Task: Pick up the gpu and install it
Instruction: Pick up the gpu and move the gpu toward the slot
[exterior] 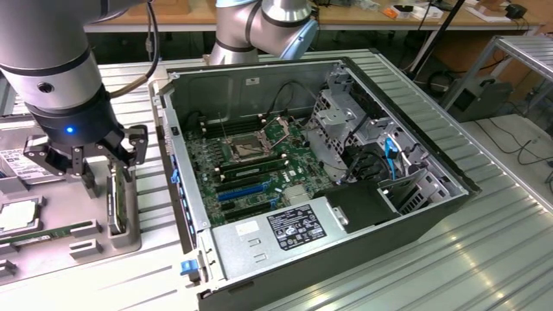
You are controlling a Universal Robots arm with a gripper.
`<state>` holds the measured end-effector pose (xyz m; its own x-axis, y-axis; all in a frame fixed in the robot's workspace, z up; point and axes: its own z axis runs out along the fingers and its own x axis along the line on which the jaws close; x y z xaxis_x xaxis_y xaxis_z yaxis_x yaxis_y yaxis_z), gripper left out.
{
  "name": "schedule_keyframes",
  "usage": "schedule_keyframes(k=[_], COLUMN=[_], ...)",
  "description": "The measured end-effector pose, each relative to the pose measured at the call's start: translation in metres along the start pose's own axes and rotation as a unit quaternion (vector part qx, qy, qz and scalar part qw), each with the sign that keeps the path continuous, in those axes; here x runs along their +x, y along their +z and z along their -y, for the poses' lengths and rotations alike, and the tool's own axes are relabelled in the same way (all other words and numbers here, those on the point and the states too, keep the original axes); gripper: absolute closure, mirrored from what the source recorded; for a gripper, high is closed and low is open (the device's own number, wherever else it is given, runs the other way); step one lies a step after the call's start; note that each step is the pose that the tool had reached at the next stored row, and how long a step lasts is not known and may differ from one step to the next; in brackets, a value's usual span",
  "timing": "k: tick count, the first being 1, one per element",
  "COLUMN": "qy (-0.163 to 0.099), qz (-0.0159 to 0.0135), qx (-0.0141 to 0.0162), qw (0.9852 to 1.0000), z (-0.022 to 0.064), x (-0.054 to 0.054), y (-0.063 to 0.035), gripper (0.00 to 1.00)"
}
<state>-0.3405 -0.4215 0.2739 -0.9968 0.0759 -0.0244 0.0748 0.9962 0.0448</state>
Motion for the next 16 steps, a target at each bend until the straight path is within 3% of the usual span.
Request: schedule_keyframes(k=[16], qy=[0.0], qz=[0.0], qx=[0.0], qw=[1.0], z=[0.0005], x=[0.0029], y=[0.0076], gripper=[0.43])
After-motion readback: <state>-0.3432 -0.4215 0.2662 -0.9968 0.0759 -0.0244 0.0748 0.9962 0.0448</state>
